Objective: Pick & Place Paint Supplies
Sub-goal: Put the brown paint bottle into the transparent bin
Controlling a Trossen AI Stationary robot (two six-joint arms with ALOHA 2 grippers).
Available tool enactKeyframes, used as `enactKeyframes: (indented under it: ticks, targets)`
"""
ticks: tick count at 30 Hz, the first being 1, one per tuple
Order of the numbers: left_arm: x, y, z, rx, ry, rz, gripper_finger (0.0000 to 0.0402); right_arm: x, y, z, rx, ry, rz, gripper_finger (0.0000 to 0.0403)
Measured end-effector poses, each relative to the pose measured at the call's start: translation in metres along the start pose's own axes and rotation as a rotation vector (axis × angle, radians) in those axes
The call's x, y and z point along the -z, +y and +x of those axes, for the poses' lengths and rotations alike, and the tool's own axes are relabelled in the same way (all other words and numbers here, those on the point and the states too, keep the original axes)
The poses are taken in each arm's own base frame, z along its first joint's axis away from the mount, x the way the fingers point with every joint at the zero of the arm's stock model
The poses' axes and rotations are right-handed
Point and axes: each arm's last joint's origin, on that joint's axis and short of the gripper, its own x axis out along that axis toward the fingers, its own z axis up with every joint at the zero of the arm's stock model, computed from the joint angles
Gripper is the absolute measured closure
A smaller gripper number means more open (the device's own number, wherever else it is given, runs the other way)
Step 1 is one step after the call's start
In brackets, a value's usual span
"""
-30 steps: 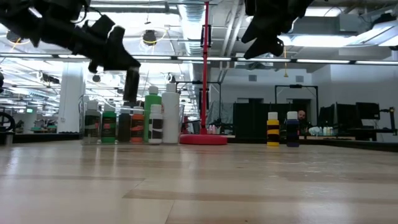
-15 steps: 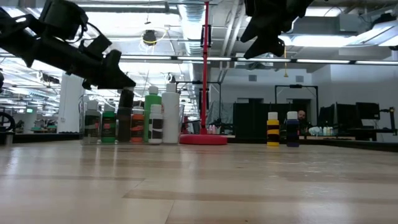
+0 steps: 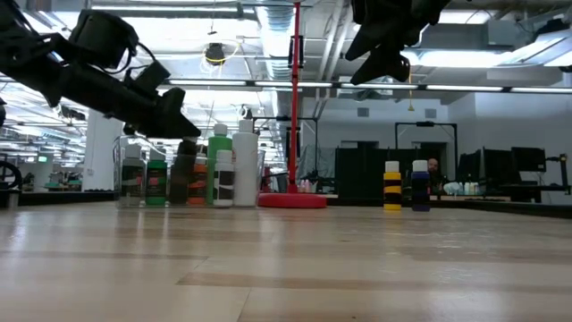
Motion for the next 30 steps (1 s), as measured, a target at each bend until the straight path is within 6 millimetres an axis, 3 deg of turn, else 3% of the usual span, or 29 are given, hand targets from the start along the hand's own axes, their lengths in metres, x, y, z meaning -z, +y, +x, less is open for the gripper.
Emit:
enactKeyframes:
  ticks: [12, 22, 30]
  targets:
    - [0.0039, 0.0054, 0.0063, -0.058, 0.016, 0.004, 0.0298, 0.0001, 0.0003, 0.0000, -0.001, 0.000, 0.001, 0.0175]
    - [0.0022, 0.0064, 0.0070, -0.064, 0.002, -0.007, 0.0261, 0.0002, 0.0003, 0.0000, -0.001, 0.001, 0.001, 0.0175]
    - [0.0020, 0.0064, 0.0070, -0.064, 0.002, 0.001, 0.0261, 0.0002, 0.0003, 0.0000, -0.001, 0.001, 0.009, 0.0175]
